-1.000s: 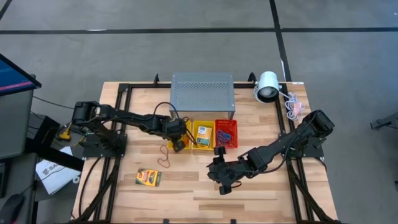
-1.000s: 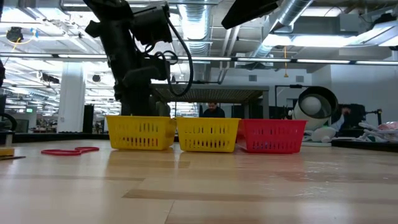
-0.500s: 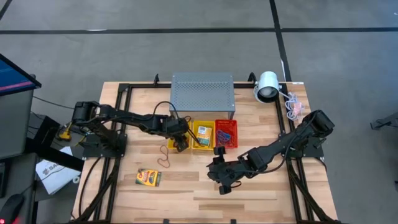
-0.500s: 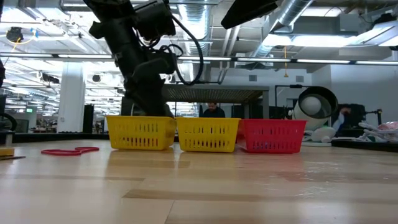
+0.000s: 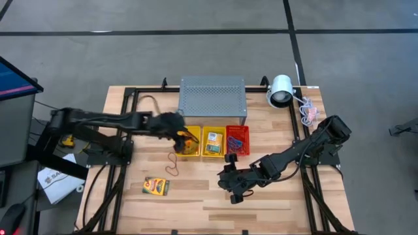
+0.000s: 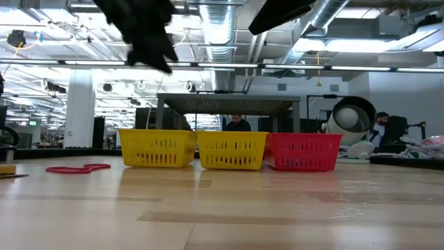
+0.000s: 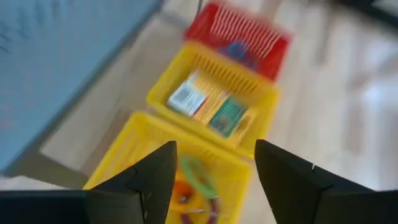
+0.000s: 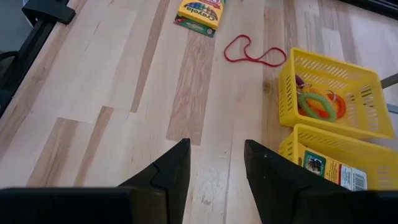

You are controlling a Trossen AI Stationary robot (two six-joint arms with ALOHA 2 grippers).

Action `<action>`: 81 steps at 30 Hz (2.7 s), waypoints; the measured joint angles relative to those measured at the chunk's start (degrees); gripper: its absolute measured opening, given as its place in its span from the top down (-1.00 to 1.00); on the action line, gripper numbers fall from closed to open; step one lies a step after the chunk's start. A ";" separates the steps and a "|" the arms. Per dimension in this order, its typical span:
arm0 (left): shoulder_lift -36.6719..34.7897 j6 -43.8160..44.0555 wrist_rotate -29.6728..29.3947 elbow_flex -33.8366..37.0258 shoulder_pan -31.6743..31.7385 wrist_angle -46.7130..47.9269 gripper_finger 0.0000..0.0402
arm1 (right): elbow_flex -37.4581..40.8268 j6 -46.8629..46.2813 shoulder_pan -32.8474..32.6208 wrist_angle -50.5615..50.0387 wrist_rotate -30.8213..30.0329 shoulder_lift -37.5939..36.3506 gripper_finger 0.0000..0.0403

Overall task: Pick & Place Office Desk Supplies
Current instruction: Put the red rubber band into the red bin

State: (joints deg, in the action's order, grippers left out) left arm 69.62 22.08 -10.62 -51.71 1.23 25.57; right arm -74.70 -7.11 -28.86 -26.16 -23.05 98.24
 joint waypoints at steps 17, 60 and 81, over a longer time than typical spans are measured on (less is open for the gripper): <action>-16.35 10.07 4.90 11.75 -16.95 0.16 -0.02 | 0.00 0.19 0.00 -0.12 0.02 0.01 0.29; 7.01 36.88 3.42 12.18 -19.80 11.79 -0.02 | 0.00 0.15 0.44 1.10 0.02 0.00 0.29; 16.97 36.69 6.52 11.94 -19.95 6.94 -0.02 | 0.00 0.13 0.44 1.19 0.04 0.00 0.29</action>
State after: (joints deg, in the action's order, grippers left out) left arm 86.59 58.76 -4.10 -39.77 -18.72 32.51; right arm -74.70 -6.99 -28.42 -24.97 -23.01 98.24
